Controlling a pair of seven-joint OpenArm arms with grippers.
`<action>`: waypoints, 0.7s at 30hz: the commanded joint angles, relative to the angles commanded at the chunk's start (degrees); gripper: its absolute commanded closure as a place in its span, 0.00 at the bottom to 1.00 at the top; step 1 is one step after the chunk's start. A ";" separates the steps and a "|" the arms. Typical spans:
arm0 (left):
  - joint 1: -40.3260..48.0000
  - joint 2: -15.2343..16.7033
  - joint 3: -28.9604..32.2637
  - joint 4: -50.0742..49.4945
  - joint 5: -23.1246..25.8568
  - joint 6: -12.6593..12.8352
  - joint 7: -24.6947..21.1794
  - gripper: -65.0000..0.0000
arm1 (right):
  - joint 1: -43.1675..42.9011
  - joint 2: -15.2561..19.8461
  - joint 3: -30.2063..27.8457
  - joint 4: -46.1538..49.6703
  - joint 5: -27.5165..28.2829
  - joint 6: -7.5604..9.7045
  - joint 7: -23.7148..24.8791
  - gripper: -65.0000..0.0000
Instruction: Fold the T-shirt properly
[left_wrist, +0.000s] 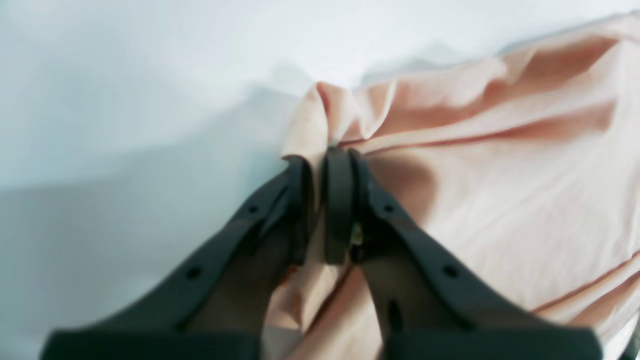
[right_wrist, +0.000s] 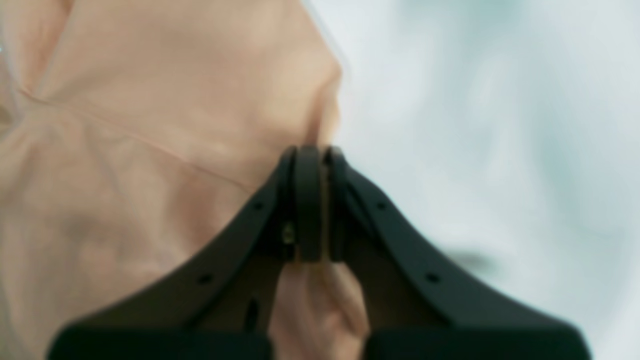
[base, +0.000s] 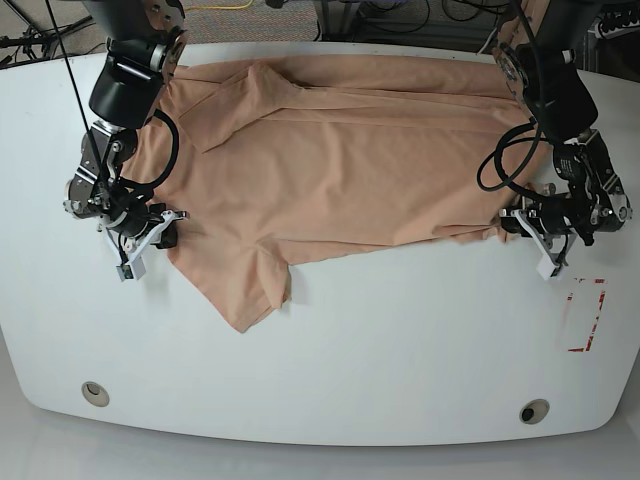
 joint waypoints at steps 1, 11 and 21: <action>-0.62 0.00 0.00 0.00 0.00 0.00 0.00 0.93 | 0.00 0.00 0.00 0.00 0.00 0.00 0.00 1.00; -3.96 -0.09 0.09 0.00 0.70 0.00 0.00 0.93 | 0.00 0.26 0.00 0.70 0.00 0.00 0.00 1.00; -6.59 0.00 0.09 0.00 2.46 0.00 0.00 0.92 | 0.00 -0.09 -0.26 4.57 0.00 0.00 -0.26 1.00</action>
